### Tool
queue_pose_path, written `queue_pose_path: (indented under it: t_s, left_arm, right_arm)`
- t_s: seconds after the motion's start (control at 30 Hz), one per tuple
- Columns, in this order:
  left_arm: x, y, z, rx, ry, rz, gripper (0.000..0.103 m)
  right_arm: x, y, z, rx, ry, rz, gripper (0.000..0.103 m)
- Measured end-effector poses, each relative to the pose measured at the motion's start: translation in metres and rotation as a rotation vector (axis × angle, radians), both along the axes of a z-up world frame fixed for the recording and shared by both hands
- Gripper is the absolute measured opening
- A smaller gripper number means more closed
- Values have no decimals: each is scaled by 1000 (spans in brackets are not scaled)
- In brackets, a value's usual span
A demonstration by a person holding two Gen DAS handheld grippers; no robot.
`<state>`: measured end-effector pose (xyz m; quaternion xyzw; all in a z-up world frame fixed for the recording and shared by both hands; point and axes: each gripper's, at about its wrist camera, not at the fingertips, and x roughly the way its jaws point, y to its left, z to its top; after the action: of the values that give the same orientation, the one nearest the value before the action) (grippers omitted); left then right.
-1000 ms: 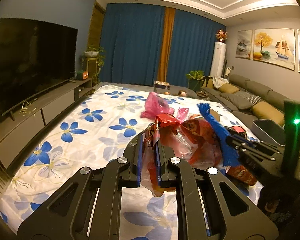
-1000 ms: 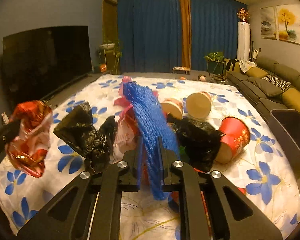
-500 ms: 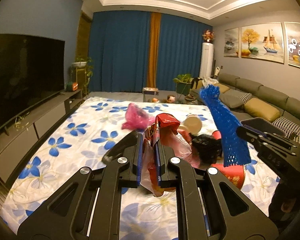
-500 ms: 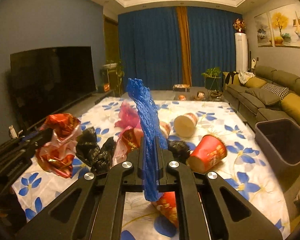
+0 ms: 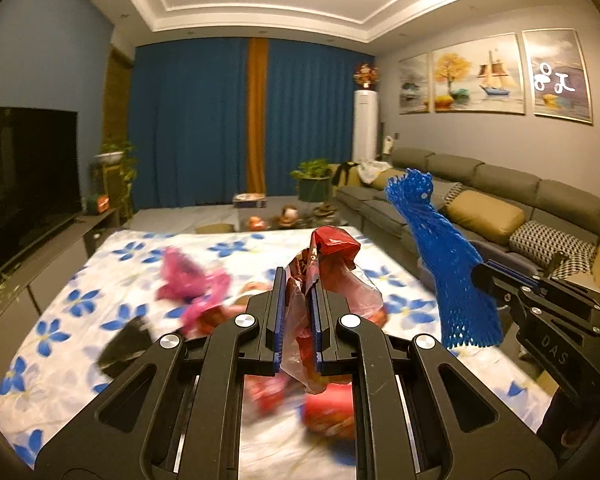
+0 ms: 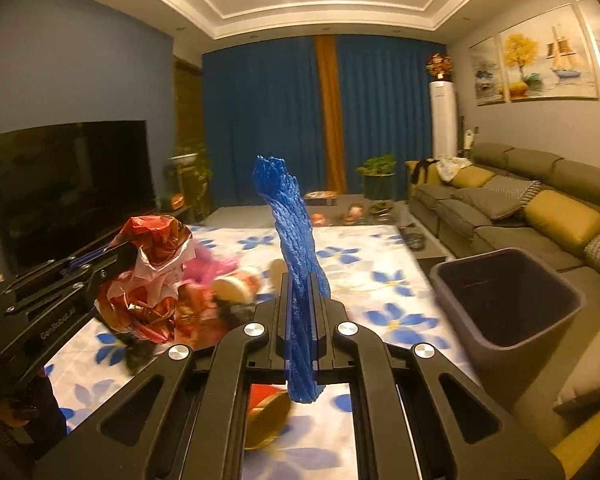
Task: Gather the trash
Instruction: 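Grasp the blue foam net with the right tool and lift it, then carry both items over the grey bin and open both tools to drop them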
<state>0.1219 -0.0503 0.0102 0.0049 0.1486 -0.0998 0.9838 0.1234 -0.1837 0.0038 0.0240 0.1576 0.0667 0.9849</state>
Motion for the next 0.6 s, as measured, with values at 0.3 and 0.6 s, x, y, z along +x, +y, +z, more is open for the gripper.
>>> queue_pose_path:
  t_s: [0.3, 0.6]
  left_arm:
    - [31, -94, 16, -21, -41, -115, 11]
    - [82, -192, 3, -36, -24, -208, 11]
  right_arm:
    - [10, -80, 11, -52, -59, -230, 8]
    - [33, -150, 1, -5, -58, -358, 7]
